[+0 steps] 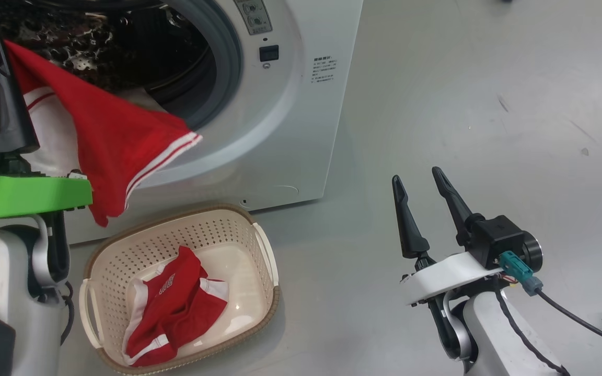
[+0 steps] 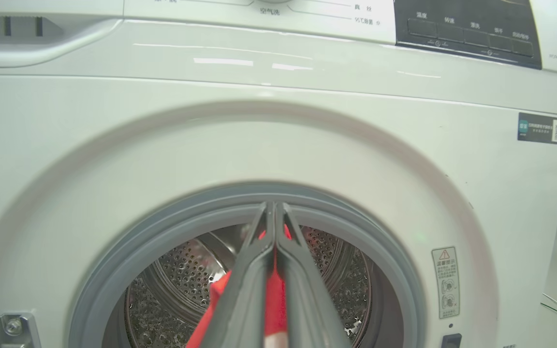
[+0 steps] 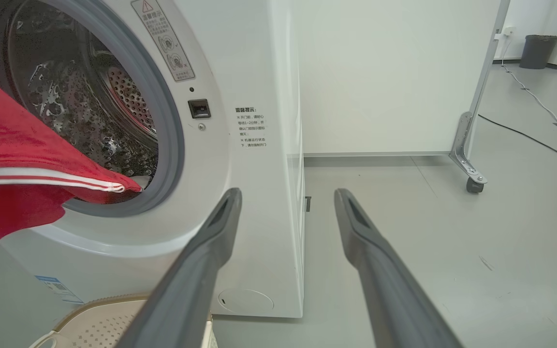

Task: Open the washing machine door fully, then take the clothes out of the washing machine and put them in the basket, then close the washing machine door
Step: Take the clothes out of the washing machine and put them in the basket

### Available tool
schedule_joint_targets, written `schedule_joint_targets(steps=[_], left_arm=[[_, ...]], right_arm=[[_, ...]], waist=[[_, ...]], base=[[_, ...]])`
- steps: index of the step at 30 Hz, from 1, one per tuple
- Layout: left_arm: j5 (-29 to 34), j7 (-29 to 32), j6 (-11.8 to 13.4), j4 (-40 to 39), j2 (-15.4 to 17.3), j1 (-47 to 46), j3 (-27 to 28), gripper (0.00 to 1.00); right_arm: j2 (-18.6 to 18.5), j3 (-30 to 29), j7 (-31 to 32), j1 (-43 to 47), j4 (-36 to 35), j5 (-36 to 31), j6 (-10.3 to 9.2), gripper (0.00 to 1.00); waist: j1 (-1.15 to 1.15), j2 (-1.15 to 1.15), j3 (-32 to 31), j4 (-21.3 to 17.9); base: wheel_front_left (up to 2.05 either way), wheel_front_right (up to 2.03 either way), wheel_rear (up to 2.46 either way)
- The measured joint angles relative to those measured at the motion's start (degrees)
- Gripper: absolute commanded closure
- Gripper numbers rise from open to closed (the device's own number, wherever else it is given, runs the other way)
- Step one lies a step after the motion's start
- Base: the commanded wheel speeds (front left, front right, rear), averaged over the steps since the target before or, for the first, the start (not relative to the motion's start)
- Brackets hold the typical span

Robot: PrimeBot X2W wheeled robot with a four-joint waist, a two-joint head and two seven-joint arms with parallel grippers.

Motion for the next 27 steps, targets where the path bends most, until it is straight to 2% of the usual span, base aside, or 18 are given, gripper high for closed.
schedule_joint_targets(steps=[18,27], left_arm=[[1.36,0.3,1.3,-11.03,-0.41,5.37,0.02,1.0],[1.64,3.36,1.82,-11.24,-0.9,11.34,-1.33,1.0]], right_arm=[[-0.02,-0.34,0.0,2.54,0.14,-0.31,1.2,0.0],[-0.02,-0.41,0.0,2.66,-0.08,-0.33,1.43,0.0]], waist=[[0.0,0.0,-4.57,2.09],[0.0,0.0,-4.43,2.0]], base=[[0.0,0.0,0.0],[0.0,0.0,0.0]])
